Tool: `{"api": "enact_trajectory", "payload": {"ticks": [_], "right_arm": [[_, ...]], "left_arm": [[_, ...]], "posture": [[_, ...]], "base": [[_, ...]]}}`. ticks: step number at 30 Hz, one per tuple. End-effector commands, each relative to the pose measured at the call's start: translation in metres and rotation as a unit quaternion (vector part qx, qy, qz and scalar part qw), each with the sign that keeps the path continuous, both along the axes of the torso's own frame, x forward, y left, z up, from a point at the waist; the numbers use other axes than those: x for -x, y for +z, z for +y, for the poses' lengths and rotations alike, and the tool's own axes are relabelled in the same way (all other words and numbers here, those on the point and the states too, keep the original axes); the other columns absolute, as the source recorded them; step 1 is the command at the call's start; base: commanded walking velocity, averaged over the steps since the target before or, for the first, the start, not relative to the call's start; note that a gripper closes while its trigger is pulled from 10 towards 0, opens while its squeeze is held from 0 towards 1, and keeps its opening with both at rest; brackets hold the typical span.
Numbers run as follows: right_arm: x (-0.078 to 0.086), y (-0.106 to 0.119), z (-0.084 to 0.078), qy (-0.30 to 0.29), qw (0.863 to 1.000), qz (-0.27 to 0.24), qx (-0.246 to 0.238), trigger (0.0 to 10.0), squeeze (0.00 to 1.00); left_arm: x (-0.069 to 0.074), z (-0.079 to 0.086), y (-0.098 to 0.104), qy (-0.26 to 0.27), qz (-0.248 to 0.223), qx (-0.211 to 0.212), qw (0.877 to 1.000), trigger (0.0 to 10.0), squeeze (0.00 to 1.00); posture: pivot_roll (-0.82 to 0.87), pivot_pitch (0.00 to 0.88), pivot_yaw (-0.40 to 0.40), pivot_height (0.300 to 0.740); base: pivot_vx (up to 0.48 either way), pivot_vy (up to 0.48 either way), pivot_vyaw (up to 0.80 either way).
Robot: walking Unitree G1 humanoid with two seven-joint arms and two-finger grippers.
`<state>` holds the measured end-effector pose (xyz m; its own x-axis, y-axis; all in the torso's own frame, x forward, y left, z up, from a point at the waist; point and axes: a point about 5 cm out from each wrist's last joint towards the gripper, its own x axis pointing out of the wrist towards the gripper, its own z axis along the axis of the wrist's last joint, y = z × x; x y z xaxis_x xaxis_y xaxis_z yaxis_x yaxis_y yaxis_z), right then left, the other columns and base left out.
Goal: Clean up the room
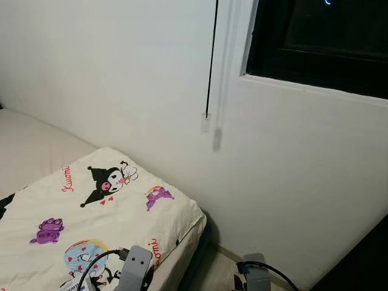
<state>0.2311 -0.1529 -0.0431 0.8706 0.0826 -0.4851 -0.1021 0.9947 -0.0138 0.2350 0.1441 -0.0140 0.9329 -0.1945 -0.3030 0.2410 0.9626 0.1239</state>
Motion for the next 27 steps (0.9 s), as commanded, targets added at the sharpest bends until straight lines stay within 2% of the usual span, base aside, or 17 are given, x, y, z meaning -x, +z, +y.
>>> {"api": "enact_trajectory", "payload": {"ticks": [1, 7, 10, 14, 27], "right_arm": [[0.0066, -0.0051, -0.0077, -0.011, 1.0, 0.016, 0.006, 10.0, 0.0], [0.0065, -0.005, -0.0083, -0.011, 1.0, 0.016, 0.006, 10.0, 0.0], [0.0062, -0.0049, -0.0083, -0.01, 1.0, 0.017, 0.007, 10.0, 0.0], [0.005, -0.0041, -0.007, -0.008, 1.0, 0.015, 0.006, 10.0, 0.0], [0.0023, -0.0032, -0.0053, -0.007, 1.0, 0.016, 0.004, 10.0, 0.0]], "left_arm": [[0.0046, -0.0022, -0.0053, -0.003, 0.014, -0.002, 1.0, 10.0, 0.0], [0.0048, -0.0016, -0.0058, 0.002, 0.016, 0.001, 1.0, 10.0, 0.0], [0.0062, 0.0002, -0.0093, 0.02, 0.036, 0.019, 0.999, 10.0, 0.0], [0.0076, 0.0039, -0.0101, 0.029, 0.04, 0.027, 0.998, 10.0, 0.0], [0.0061, 0.0071, -0.0085, 0.028, 0.033, 0.011, 0.999, 10.0, 0.0]], "posture": [[0.02, 0.107, -0.026, 0.74], [0.02, 0.11, -0.029, 0.74], [0.02, 0.11, -0.03, 0.74], [0.02, 0.111, -0.03, 0.74], [0.03, 0.109, -0.027, 0.74]], "base": [[0.0, -0.48, 0.0], [0.0, -0.48, 0.0], [0.0, 0.0, 0.0], [0.0, 0.442, 0.0], [0.0, 0.037, 0.0]]}}
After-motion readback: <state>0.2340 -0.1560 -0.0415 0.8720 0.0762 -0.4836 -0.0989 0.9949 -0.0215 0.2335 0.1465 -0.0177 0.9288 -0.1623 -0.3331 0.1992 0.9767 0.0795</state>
